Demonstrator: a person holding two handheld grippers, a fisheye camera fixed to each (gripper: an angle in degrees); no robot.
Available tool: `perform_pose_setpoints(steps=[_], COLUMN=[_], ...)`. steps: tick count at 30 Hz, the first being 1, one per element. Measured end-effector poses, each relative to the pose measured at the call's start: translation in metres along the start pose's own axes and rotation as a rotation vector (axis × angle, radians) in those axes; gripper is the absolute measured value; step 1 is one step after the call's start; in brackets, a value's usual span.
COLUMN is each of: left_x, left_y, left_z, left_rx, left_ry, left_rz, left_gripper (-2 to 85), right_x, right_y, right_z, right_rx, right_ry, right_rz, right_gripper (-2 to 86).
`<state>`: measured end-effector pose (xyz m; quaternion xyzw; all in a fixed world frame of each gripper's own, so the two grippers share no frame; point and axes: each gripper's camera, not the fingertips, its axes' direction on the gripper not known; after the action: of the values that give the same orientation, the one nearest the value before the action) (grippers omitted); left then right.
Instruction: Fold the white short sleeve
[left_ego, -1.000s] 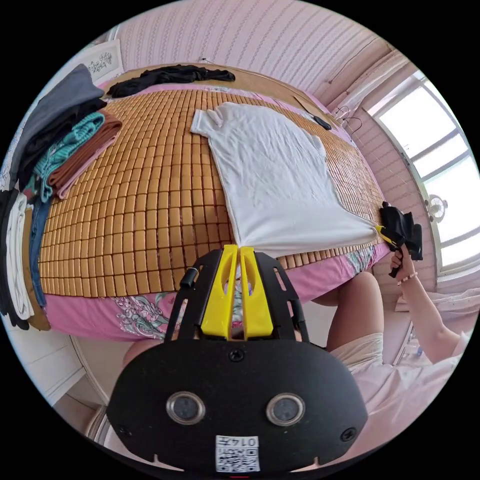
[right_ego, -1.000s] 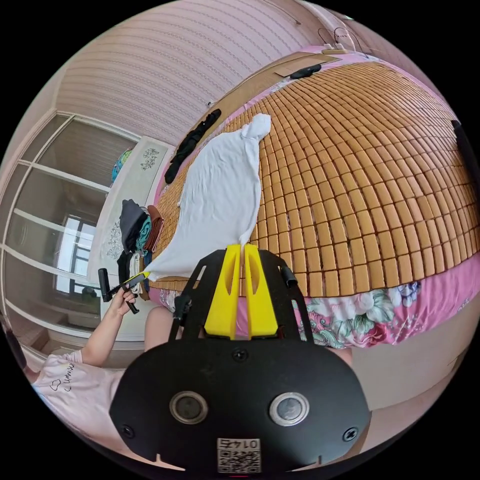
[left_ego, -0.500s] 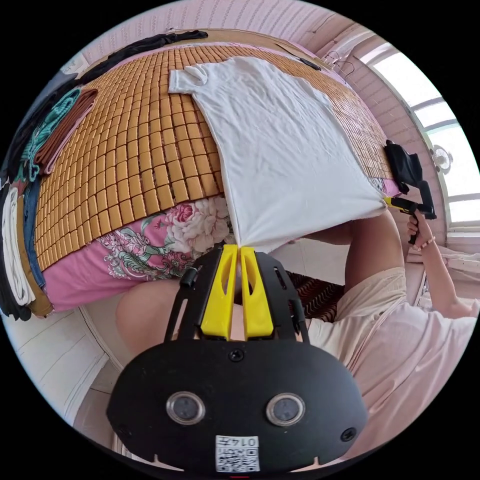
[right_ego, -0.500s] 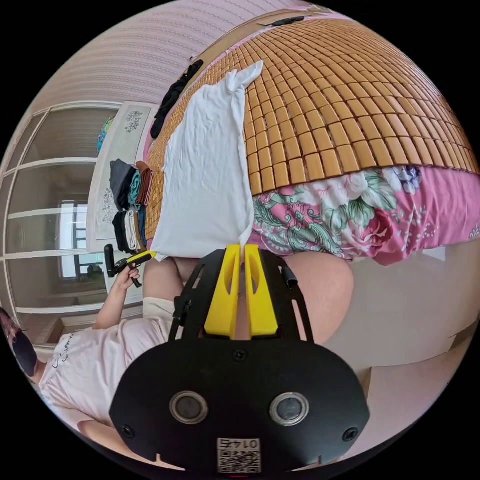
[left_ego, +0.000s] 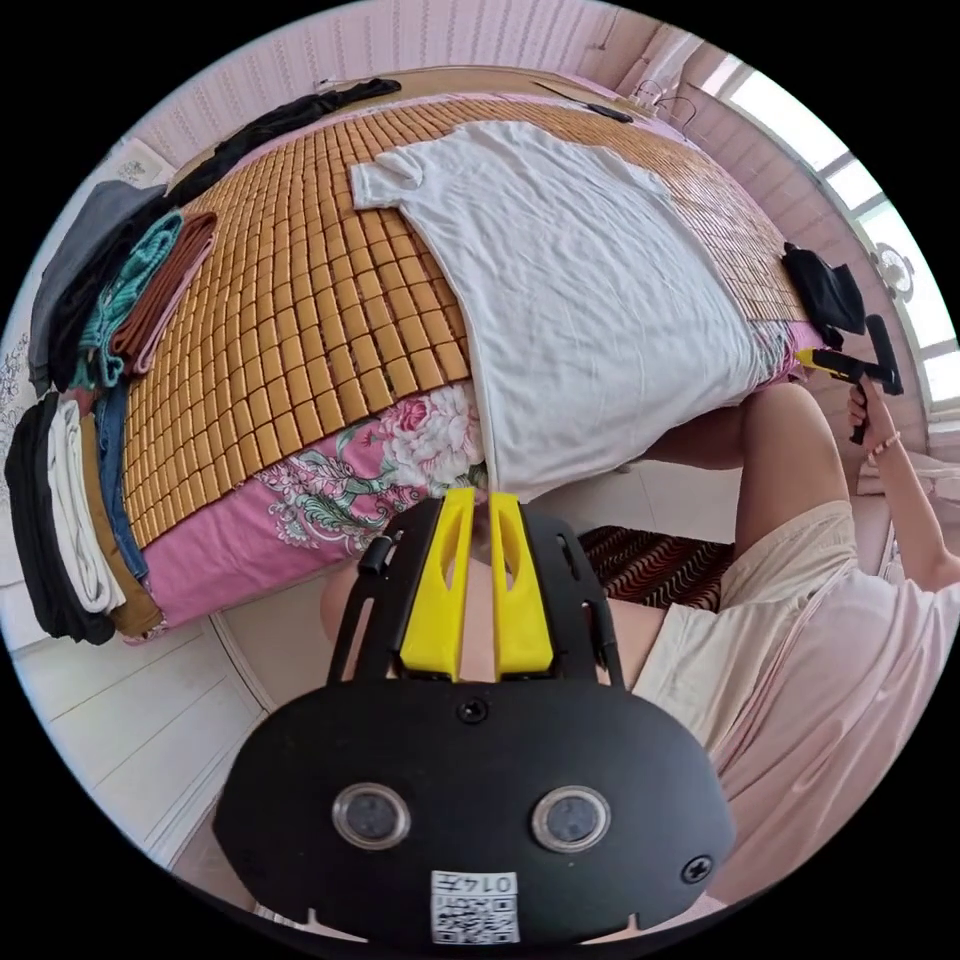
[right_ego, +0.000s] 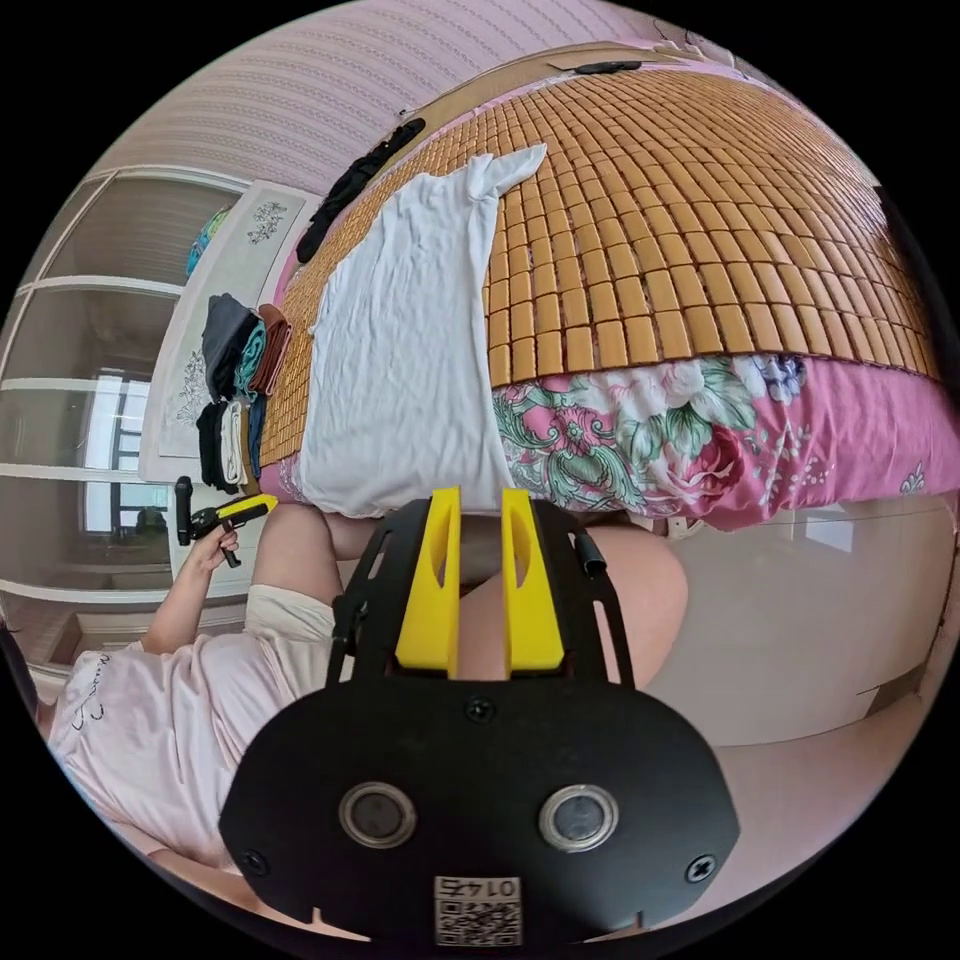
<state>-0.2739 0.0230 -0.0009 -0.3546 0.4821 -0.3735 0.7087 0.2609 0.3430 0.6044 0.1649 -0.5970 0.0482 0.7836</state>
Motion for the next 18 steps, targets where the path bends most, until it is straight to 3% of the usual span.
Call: perform_pose_setpoints(steps=[8, 13, 18], left_x=[0.018, 0.051, 0.127], left_y=[-0.095, -0.248, -0.384], left_z=[0.003, 0.023, 0.043], left_rx=[0.179, 0.285, 0.351], left_ry=[0.003, 0.054, 0.115], left_rz=[0.209, 0.415, 0.586], left_gripper=[0.6, -0.3, -0.7], right_x=[-0.014, 0.009, 0.021], right_y=[-0.11, -0.225, -0.26], right_z=[-0.012, -0.002, -0.003], right_rx=[0.149, 0.189, 0.268], right_ry=[0.174, 0.115, 0.085], right_rz=[-0.145, -0.13, -0.07], right_gripper=[9.0, 8.7, 8.2])
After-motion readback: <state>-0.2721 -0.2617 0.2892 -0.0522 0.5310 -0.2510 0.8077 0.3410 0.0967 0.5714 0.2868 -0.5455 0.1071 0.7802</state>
